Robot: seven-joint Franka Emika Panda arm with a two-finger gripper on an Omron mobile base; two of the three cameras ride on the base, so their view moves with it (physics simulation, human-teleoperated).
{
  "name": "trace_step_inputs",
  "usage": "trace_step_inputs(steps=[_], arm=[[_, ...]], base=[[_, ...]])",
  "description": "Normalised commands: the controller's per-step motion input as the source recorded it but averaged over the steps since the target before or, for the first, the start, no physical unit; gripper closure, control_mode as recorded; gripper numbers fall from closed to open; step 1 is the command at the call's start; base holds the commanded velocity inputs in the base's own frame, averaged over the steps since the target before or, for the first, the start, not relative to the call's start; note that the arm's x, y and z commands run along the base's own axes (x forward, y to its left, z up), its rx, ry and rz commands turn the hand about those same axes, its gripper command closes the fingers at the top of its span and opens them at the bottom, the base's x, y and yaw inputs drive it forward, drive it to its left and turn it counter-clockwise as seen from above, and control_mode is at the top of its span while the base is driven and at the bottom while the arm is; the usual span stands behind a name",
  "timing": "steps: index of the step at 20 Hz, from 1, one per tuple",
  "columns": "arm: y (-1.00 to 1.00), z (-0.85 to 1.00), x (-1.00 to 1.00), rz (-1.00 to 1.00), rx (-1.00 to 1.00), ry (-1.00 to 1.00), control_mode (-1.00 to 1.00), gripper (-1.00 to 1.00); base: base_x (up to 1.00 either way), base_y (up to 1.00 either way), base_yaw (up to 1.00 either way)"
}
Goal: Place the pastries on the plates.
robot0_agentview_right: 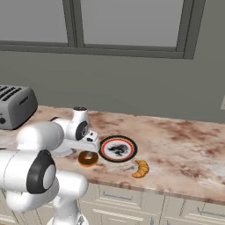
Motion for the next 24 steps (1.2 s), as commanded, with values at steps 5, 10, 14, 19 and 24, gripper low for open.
trace_step_inputs(steps=[5, 10, 14, 19, 24], arm=[[0.00, -0.37, -0.70, 0.00, 0.00, 0.00, -1.00, -1.00], [0.00, -0.46, -0.27, 0.00, 0.00, 0.00, -1.00, -1.00], [0.00, -0.46, 0.03, 0.00, 0.00, 0.00, -1.00, 1.00], [0.00, -0.16, 0.00, 0.00, 0.00, 0.00, -1.00, 1.00], [0.00, 0.04, -0.10, 0.00, 0.00, 0.00, -1.00, 1.00]], base=[[0.00, 0.00, 0.00], [0.00, 0.00, 0.00], [0.00, 0.00, 0.00], [0.00, 0.00, 0.00], [0.00, 0.00, 0.00]])
